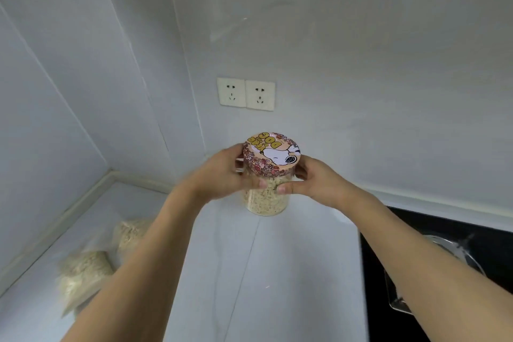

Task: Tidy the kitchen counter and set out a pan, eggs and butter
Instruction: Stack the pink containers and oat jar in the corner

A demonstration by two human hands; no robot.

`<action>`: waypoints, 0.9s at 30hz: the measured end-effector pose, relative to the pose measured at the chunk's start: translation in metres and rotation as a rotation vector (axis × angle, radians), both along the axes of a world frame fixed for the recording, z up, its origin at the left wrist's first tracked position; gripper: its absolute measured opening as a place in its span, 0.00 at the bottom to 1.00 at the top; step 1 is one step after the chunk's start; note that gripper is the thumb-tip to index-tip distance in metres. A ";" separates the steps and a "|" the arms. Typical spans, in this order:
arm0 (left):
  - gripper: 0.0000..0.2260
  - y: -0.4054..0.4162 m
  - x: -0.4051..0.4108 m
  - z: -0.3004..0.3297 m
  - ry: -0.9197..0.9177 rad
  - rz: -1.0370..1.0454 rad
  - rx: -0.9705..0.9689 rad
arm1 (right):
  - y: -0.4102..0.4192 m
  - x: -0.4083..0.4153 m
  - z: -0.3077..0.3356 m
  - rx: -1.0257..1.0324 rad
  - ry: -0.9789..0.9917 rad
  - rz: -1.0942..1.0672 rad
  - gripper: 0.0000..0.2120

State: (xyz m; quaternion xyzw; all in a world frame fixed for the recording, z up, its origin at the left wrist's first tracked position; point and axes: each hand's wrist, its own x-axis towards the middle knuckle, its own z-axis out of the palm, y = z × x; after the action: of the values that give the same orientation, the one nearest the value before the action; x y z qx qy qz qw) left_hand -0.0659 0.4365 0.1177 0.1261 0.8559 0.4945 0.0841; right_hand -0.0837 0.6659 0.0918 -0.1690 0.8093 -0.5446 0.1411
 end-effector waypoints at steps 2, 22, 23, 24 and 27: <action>0.35 0.036 0.009 0.011 0.018 -0.063 0.013 | 0.036 0.023 0.012 -0.023 0.017 -0.063 0.25; 0.31 0.429 0.219 0.083 0.154 -0.638 0.075 | 0.388 0.368 0.084 0.108 0.270 -0.638 0.38; 0.32 0.451 0.230 0.086 0.154 -0.673 0.078 | 0.406 0.386 0.087 0.113 0.274 -0.673 0.39; 0.32 0.470 0.240 0.088 0.156 -0.705 0.079 | 0.422 0.400 0.089 0.113 0.277 -0.704 0.39; 0.28 0.515 0.259 0.093 0.155 -0.769 0.093 | 0.457 0.429 0.094 0.105 0.268 -0.765 0.39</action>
State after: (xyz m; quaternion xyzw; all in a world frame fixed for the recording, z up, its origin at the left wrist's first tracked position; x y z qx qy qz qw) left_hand 0.1929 0.9516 0.2102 0.4781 0.7269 0.4540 0.1924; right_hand 0.3451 1.1230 0.1856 0.0821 0.8517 -0.4890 -0.1699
